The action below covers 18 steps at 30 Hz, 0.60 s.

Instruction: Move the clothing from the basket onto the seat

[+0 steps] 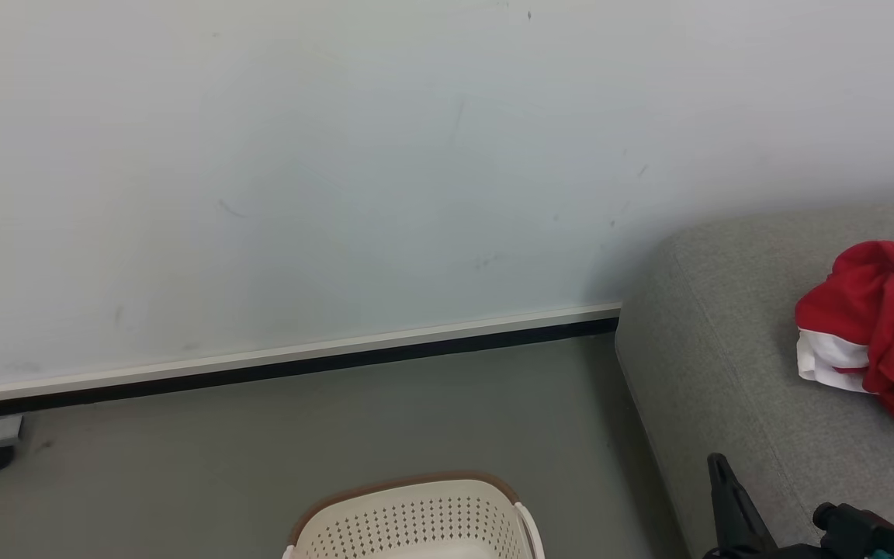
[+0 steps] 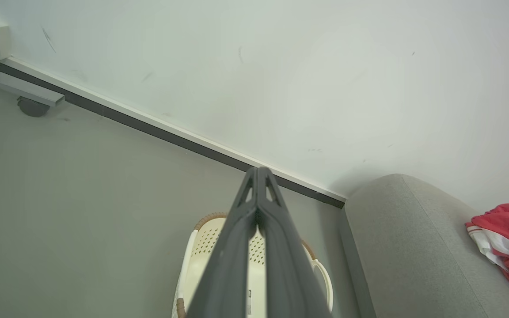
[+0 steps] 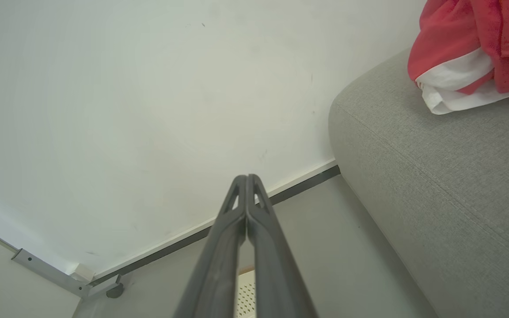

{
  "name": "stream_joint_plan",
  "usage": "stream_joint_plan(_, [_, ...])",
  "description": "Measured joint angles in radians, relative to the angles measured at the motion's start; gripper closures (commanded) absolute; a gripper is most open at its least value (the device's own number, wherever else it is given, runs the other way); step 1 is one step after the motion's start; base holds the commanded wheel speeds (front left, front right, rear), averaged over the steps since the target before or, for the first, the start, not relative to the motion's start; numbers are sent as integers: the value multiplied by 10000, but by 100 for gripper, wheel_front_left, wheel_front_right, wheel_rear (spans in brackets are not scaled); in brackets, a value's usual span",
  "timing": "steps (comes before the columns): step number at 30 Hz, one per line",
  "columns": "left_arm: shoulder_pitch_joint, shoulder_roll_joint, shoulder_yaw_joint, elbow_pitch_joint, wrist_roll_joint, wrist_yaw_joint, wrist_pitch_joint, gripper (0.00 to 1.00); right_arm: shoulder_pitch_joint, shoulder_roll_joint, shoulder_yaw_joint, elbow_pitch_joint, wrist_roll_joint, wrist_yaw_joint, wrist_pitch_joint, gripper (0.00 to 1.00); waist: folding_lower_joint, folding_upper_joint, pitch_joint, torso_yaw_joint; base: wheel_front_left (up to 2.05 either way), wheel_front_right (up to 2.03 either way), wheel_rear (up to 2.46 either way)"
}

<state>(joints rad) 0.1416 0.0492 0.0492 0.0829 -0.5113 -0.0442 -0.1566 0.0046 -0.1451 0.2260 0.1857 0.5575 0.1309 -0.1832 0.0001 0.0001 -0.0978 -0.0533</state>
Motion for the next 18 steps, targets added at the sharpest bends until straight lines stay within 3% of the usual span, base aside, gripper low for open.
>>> stream_joint_plan(18, [-910, -2, 176, 704, -2767, -245, 727, 100, -585, 159, -773, 447, 2811, -2, 692, 100, 0, 0, 190, 96, 0, 0, 0])
